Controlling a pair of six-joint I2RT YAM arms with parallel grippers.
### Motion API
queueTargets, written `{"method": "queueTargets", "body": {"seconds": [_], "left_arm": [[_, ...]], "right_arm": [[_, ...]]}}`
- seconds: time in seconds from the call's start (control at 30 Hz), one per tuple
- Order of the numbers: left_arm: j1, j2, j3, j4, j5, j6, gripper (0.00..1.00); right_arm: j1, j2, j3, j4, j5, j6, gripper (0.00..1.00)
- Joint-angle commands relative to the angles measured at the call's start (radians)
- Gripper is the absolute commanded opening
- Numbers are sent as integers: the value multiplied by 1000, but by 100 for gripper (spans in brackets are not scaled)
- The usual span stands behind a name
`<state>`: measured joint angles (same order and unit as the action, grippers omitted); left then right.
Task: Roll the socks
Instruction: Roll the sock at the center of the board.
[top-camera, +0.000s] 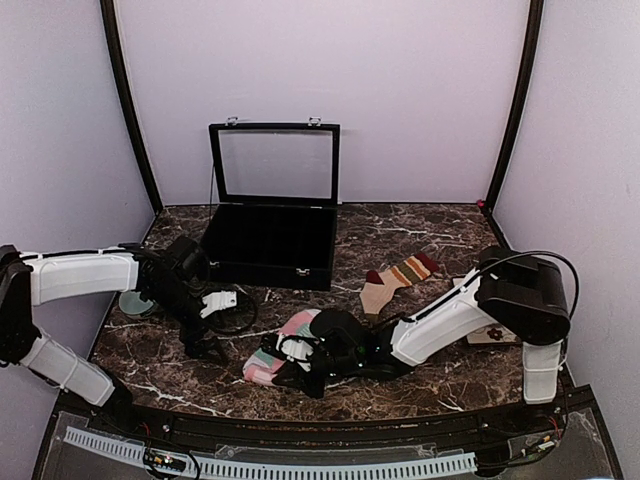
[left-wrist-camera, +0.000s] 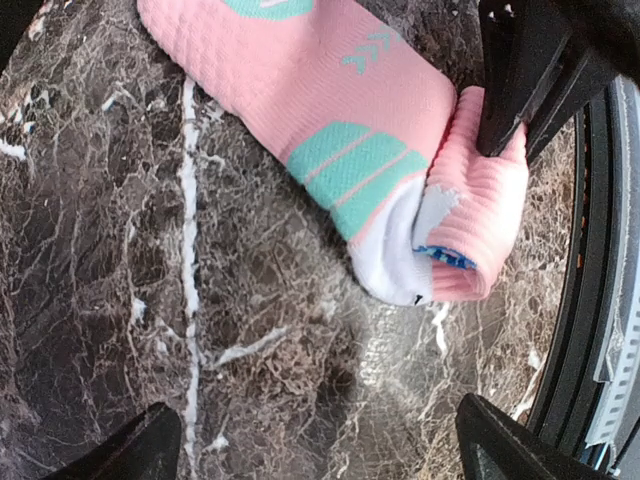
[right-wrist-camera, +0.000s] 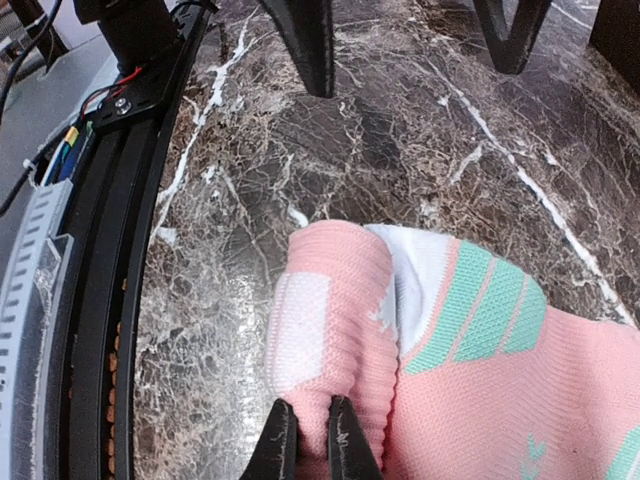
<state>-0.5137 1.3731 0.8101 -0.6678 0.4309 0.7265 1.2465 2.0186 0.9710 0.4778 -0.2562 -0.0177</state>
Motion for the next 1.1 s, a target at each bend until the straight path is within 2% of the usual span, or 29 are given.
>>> {"method": "queueTargets", "body": {"seconds": [0.0,0.1,0.2,0.27,0.4,0.63,0.87,1.0,1.07], "left_arm": [[7,-64,-14,50,0,40,99],[-4,-139,-20,49,94,94,94],[-84,-151,-13,-20,164,159,72],[-168,-129,-19,-34,157,178,64],[-254,-43,-20,1,140,176,63],[-276,101,70,32,92,225,61],[-316,176,77,105,20,245,59],[-318,227,77,117,-26,253,53],[-318,259,82,128,-56,247,44]], "right_arm": [[-45,30,26,-154,-137,185,0],[-86,48,46,-162,-210,293,0],[-114,76,60,-184,-243,385,0],[-121,90,66,-202,-244,417,0],[-128,104,62,-217,-237,469,0],[-143,120,60,-252,-228,499,0],[-156,135,59,-266,-226,515,0],[-159,129,52,-264,-219,515,0],[-158,123,49,-261,-216,512,1]]}}
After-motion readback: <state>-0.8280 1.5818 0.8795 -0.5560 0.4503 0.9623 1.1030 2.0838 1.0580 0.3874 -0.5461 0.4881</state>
